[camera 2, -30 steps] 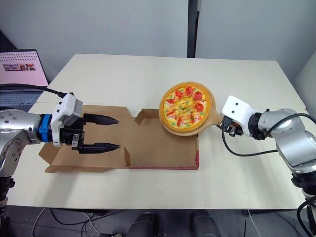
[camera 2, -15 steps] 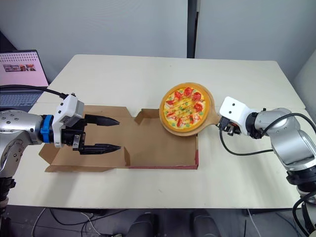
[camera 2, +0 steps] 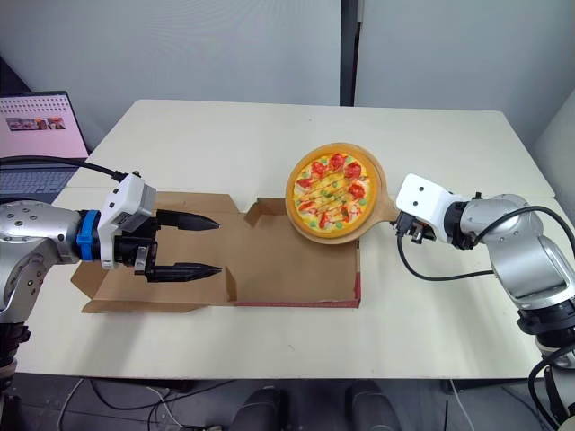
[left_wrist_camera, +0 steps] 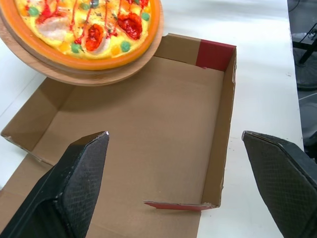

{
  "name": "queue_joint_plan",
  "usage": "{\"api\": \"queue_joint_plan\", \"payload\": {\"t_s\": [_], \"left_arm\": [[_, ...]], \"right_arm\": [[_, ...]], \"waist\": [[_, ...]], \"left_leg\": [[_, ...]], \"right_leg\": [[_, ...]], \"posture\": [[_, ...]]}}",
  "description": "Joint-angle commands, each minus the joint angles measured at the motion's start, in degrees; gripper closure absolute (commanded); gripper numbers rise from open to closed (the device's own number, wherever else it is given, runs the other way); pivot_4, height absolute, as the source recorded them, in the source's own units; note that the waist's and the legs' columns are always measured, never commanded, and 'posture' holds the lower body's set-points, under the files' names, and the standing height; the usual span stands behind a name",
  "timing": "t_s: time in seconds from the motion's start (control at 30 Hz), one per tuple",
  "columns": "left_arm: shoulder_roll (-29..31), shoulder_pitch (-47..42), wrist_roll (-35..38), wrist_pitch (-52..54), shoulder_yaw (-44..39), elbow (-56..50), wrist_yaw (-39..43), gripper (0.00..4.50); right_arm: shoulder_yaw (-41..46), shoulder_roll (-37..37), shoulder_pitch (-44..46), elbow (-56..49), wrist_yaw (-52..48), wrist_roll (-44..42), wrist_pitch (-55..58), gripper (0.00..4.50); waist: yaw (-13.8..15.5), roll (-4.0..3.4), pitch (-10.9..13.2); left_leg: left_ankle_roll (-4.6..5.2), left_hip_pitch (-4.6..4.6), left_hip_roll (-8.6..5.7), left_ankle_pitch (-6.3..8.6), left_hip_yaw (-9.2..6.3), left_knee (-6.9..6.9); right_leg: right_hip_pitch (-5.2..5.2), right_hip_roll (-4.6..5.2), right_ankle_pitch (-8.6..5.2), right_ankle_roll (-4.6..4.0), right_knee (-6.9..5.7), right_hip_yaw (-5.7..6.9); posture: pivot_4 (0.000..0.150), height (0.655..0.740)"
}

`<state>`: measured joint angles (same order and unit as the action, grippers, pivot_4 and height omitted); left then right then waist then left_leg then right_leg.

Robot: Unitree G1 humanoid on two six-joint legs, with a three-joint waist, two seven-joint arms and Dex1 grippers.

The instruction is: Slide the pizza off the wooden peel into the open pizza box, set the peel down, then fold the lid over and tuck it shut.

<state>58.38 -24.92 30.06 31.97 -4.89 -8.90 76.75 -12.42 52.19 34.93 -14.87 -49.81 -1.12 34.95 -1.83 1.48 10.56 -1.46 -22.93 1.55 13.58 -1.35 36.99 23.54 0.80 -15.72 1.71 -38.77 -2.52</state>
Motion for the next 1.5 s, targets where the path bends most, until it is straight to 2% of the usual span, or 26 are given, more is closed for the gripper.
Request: {"api": "queue_joint_plan", "payload": {"t_s": [0.03,0.43,0.57,0.7,0.77,0.9,1.03,1.3,1.5], "left_arm": [[0.0,-0.7,0.1,-1.0,-0.6,-1.2,-0.4,0.00],[-0.2,-0.6,-0.4,-1.7,-0.1,-0.9,-0.8,0.00],[-0.2,-0.6,-0.3,-1.9,0.0,-0.9,-1.0,0.00],[-0.4,-1.1,0.0,-1.9,0.2,-0.8,-1.1,0.00],[-1.0,-1.8,0.4,-1.6,0.2,-0.6,-1.2,0.00],[-3.5,-4.8,1.9,-0.3,1.0,-1.0,-1.7,0.00],[-8.0,-10.2,4.5,3.2,2.6,-1.8,-3.2,0.00],[-16.6,-18.6,3.6,3.0,8.2,-0.1,-4.4,0.00],[-20.6,-20.1,2.0,1.6,11.2,1.0,-4.7,0.00]], "right_arm": [[3.2,-0.3,2.5,-1.2,1.5,1.0,-2.4,2.93],[3.6,-0.5,3.7,2.9,3.7,6.1,-6.8,2.93],[6.4,0.4,6.0,5.9,4.9,6.6,-7.9,2.93],[12.3,0.9,5.2,4.6,4.3,3.4,-4.6,2.93],[16.1,1.2,2.6,2.1,3.7,1.1,-0.8,2.93],[26.0,1.2,-8.2,-6.8,2.9,-4.3,10.8,2.93],[34.4,-2.3,-20.0,-15.5,4.9,-7.5,20.2,2.93],[42.0,-12.9,-34.1,-26.8,12.8,-8.6,32.4,2.93],[43.4,-22.2,-40.5,-30.7,19.4,-8.9,37.9,2.93]], "waist": [[0.0,0.00,0.0],[0.0,0.00,0.0],[0.0,0.00,0.0],[0.0,0.00,0.0],[0.0,0.00,0.0],[0.7,0.04,0.0],[0.9,0.05,0.0],[-0.2,0.03,0.0],[-0.1,-0.01,-0.1]], "left_leg": [[0.00,0.00,0.00,0.00,0.00,0.00],[0.00,0.01,0.00,0.00,0.01,0.01],[0.00,0.02,-0.01,0.00,0.01,0.02],[0.00,0.01,0.00,0.00,0.00,0.00],[0.00,0.00,0.00,0.00,0.00,0.00],[0.00,-0.02,-0.03,0.00,-0.12,0.00],[0.00,0.00,-0.06,0.00,-0.09,0.04],[-0.01,0.12,0.00,-0.01,-0.04,0.08],[-0.01,0.16,0.04,-0.01,-0.06,0.05]], "right_leg": [[0.00,0.00,0.00,0.00,0.00,0.00],[0.03,0.00,0.00,-0.01,-0.08,0.00],[0.03,0.00,0.00,-0.01,-0.09,-0.01],[0.03,0.00,0.00,-0.02,-0.09,0.00],[0.03,0.00,0.00,-0.02,-0.09,0.00],[-0.05,0.01,0.00,-0.02,-0.07,0.11],[-0.09,0.04,0.00,-0.01,-0.09,0.06],[-0.12,-0.12,-0.15,0.25,-0.18,-0.06],[-0.13,-0.19,-0.16,0.27,-0.20,-0.09]], "posture": [[0.150,0.7400],[0.150,0.7400],[0.150,0.7400],[0.150,0.7400],[0.150,0.7400],[0.150,0.7400],[0.150,0.7400],[0.150,0.7400],[0.150,0.7400]]}}
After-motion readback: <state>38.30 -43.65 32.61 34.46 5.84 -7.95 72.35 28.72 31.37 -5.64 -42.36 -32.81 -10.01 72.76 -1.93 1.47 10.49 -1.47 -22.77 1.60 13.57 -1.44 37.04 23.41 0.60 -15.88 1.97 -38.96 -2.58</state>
